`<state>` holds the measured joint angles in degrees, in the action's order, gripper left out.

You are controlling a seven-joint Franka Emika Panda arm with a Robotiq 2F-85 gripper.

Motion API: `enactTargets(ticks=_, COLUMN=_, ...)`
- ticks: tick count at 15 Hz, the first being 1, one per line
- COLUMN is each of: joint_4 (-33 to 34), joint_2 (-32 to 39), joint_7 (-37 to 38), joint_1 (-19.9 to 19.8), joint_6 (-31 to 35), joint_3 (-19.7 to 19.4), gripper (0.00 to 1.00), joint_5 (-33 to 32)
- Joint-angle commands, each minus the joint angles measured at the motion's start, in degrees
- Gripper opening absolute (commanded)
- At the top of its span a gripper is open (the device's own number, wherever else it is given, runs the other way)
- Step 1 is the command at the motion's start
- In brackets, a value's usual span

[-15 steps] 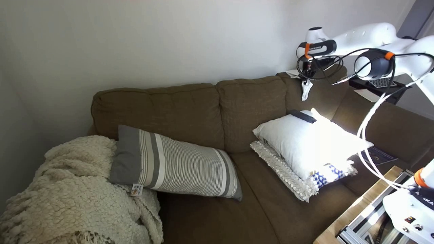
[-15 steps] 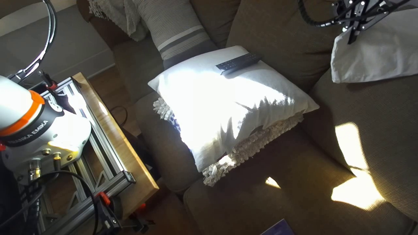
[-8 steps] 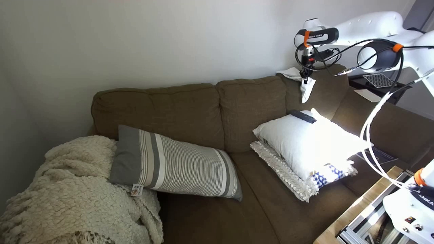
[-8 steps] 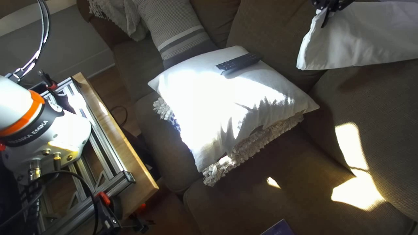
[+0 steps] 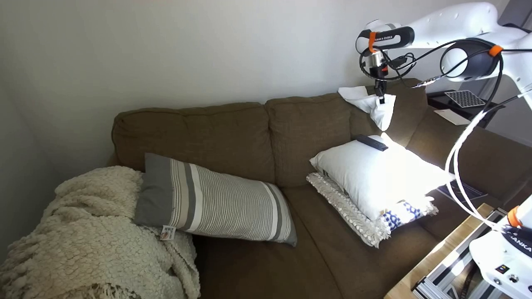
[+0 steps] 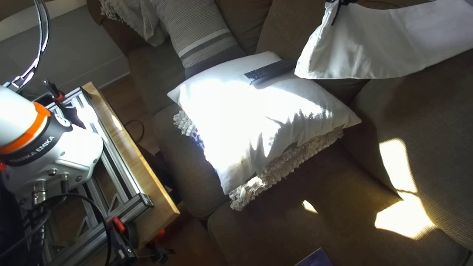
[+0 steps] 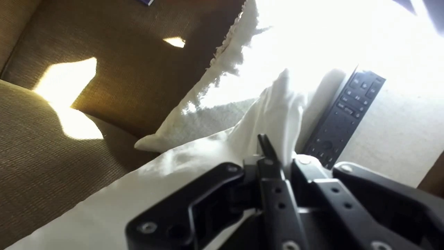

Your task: Put the black remote on the white pillow and then cover it with the white cloth

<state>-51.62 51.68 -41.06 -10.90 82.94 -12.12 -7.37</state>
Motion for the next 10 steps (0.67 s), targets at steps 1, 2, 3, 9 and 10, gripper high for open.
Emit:
enactTargets(ticks=1, joint_4=-6.6, joint_2=-3.7, joint_7=-4.3, joint_1=2.5, joint_6=-1.7, joint_3=0.1, gripper=0.01, joint_5=-2.9)
enactTargets(ticks=2, joint_4=-7.7, joint_2=-3.9, joint_7=-5.1, joint_1=3.2, joint_6=-1.8, joint_3=0.3, gripper=0.01, joint_5=-3.2)
enactTargets(ticks=3, joint_4=-8.9, joint_2=-4.2, joint_7=-5.9, joint_1=4.1, joint_6=-1.6, joint_3=0.3, gripper=0.01, joint_5=-3.7)
enactTargets(ticks=9, joint_4=-6.2, joint_2=-2.2, joint_7=-4.2, joint_1=3.1, joint_6=-1.8, joint_3=3.4, gripper=0.05, joint_5=-5.1)
enactTargets(ticks=10, joint_4=-6.5, joint_2=-2.3, joint_7=-4.2, joint_1=3.1, joint_6=-1.8, joint_3=3.4, gripper=0.05, joint_5=-5.1)
